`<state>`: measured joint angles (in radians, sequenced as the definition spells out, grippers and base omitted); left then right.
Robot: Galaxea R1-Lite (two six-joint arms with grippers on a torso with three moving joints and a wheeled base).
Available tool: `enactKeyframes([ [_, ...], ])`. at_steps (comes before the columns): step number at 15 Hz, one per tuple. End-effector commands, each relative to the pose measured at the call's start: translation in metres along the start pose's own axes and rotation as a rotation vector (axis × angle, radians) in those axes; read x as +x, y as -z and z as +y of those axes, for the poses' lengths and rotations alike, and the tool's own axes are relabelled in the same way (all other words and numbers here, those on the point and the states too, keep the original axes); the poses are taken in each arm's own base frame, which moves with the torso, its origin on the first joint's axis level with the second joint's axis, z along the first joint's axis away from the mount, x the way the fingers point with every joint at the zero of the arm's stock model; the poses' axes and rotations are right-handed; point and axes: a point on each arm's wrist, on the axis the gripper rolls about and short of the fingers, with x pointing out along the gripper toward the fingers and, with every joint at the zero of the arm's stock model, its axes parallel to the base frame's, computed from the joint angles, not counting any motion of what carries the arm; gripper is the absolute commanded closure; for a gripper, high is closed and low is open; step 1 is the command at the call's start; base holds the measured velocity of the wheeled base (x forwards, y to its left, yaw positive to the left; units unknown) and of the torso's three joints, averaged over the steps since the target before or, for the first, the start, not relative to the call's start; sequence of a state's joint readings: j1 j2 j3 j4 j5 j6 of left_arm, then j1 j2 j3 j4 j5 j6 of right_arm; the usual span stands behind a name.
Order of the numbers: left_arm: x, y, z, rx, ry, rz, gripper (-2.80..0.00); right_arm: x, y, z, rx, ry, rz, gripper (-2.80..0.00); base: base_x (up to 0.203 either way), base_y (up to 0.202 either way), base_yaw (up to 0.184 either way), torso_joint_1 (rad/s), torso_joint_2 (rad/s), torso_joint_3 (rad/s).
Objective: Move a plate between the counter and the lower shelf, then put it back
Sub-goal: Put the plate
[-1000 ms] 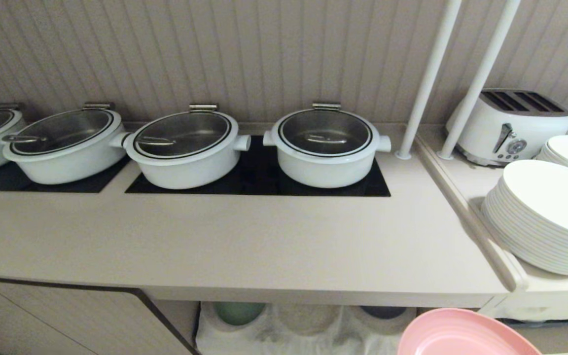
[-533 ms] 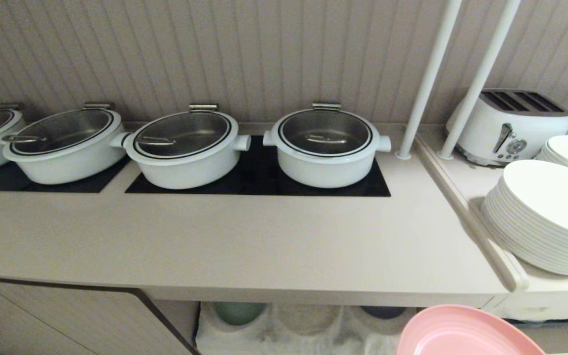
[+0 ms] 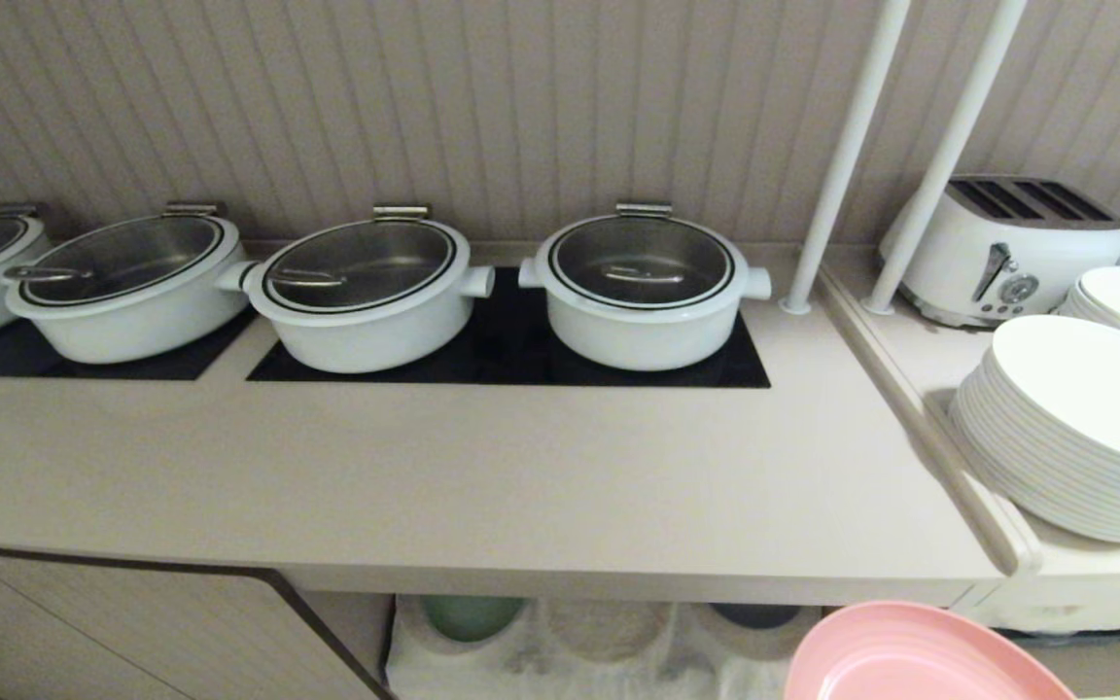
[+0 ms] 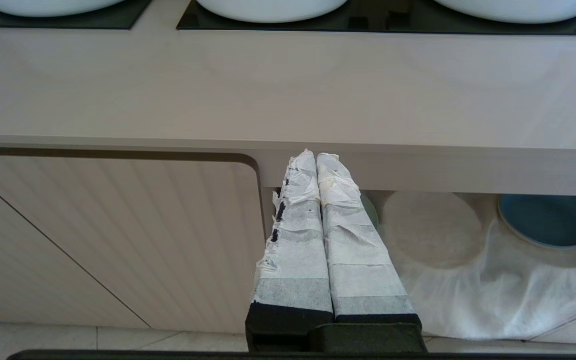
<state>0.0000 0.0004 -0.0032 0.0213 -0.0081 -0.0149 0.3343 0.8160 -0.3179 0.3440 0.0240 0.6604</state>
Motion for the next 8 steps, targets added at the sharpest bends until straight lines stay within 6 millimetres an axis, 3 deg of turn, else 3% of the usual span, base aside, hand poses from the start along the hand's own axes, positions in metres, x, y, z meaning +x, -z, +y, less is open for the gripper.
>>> enactKeyframes([
  [1, 0.0000, 0.0001, 0.0000, 0.001, 0.001, 0.000, 0.00, 0.0002, 0.0000, -0.0001, 0.005, 0.002, 0.002, 0.00, 0.000, 0.000, 0.000, 0.000, 0.00, 0.000],
  [8, 0.0000, 0.0001, 0.0000, 0.000, 0.001, 0.000, 0.00, 0.0008, 0.0005, -0.0008, 0.010, 0.008, 0.005, 0.00, 0.000, 0.000, 0.000, 0.000, 0.00, 0.000],
])
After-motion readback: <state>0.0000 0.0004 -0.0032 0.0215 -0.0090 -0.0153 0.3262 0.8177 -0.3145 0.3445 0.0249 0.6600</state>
